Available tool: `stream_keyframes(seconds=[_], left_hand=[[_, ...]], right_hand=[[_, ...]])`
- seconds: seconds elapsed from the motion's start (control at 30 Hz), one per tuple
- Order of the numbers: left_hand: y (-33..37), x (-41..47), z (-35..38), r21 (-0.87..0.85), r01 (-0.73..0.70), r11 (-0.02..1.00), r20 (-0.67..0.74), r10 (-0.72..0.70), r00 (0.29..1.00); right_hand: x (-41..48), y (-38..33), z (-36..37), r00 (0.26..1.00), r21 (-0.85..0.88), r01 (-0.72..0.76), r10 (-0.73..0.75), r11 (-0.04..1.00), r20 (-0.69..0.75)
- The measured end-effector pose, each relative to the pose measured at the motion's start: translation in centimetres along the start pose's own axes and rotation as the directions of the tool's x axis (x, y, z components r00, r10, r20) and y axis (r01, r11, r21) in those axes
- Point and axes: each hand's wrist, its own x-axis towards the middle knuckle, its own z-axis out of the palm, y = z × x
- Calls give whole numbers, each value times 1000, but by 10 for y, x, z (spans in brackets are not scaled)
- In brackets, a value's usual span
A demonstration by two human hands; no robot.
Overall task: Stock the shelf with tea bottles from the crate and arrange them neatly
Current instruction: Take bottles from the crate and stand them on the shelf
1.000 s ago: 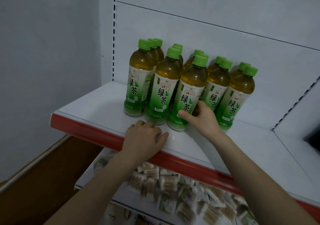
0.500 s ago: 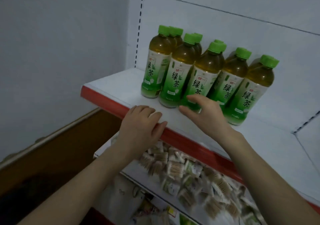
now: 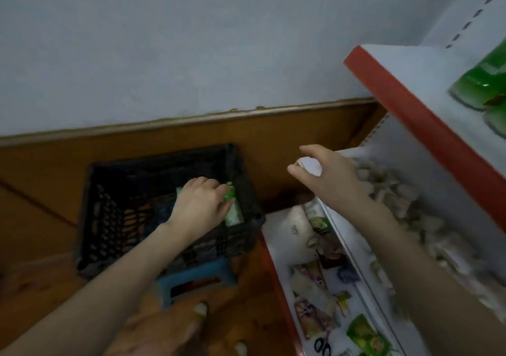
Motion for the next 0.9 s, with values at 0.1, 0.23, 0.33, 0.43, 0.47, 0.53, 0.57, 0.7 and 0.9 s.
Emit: stream_keyframes(seconds=[0.1, 0.23, 0.33, 0.43, 0.47, 0.53, 0.57, 0.7, 0.9], left_hand=[[-42, -32, 12, 28, 133, 991, 32, -134, 991], [-87, -58, 32, 24, 220, 975, 95, -221, 971], [-119, -63, 47, -7, 255, 967, 170, -250, 953], [-143, -56, 60, -42, 280, 959, 227, -264, 937], [-150, -52, 64, -47, 279, 959, 237, -261, 936], [-161, -43, 74, -56, 266, 962, 238, -246, 940], [-166, -38, 79, -59, 264, 963, 245, -243, 939], [-180, -16, 103, -46, 273, 961, 325, -244, 914], [-200, 23, 158, -40, 340, 939, 430, -291, 855]], right_hand=[[20, -12, 50, 991, 33, 22, -26, 999, 134], [48, -26, 112, 952, 62, -38, 18, 997, 307], [67, -32, 157, 914, 30, -137, 115, 990, 388], [80, -29, 197, 884, -11, -231, 215, 973, 416], [83, -26, 208, 876, -22, -256, 242, 966, 417], [89, -19, 226, 861, -45, -297, 288, 954, 420], [93, -14, 234, 850, -54, -320, 312, 946, 424], [106, 7, 260, 804, -105, -388, 391, 916, 448], [136, 46, 310, 745, -110, -483, 474, 869, 470]])
